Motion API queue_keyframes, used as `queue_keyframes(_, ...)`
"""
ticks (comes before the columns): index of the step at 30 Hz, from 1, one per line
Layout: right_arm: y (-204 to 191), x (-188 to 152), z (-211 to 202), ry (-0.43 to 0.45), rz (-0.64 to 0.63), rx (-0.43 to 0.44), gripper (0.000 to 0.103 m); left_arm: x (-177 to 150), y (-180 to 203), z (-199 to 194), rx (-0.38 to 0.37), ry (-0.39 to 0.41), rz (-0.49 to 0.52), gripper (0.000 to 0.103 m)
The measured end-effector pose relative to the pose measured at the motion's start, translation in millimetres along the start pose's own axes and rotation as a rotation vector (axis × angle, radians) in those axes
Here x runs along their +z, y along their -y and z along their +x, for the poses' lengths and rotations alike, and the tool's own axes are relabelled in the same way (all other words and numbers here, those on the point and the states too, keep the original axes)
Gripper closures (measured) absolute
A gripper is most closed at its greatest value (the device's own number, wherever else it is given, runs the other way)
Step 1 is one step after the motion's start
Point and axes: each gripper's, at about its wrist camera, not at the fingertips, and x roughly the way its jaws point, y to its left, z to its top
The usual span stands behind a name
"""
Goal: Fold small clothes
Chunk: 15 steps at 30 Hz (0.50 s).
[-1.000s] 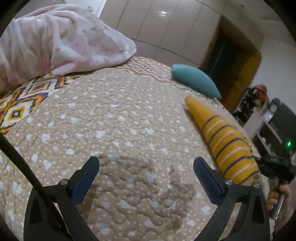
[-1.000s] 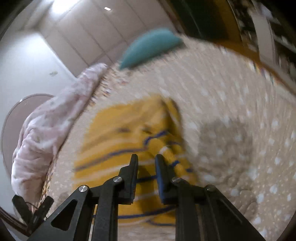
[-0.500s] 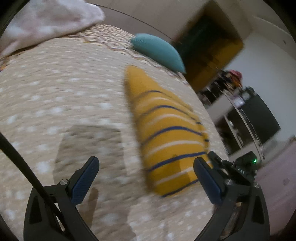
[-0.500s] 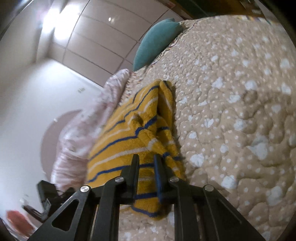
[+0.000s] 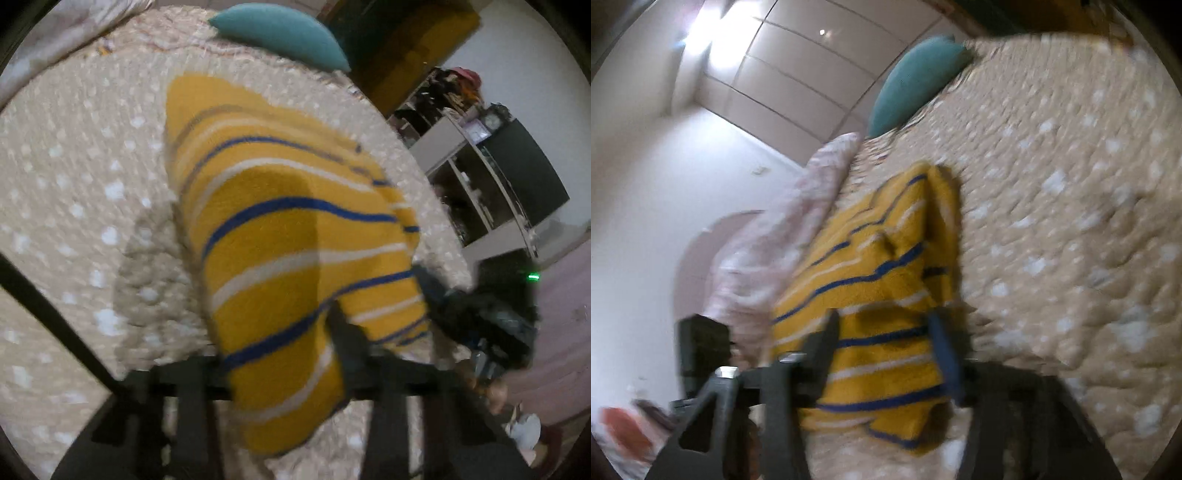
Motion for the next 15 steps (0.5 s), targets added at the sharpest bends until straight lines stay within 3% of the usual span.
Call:
queue_keyframes(2,-5.4,-9.3,7.0,-0.046,0.000,0.034,0.098,-0.8,-1.1,-19.4,0.015,0.022,0.011,0.072)
queue_keyframes(7,-32.6,-26.0,13.9,-0.058,-0.154,-0.132,0.098,-18.0,-8.9,-11.3,0.140,-0.024,0.044,0.068)
queue_keyframes(13,-22.7,-20.1,-28.0,0.085,-0.125,-0.166,0.093,-34.1,0.9,-45.3,0.156,0.037,0.081,0.063)
queue_keyframes(15,-21.9,-15.0,-42.7,0.150,-0.123,-0.165,0.087,-35.0,11.2,-69.0,0.153,0.092,0.117,0.049)
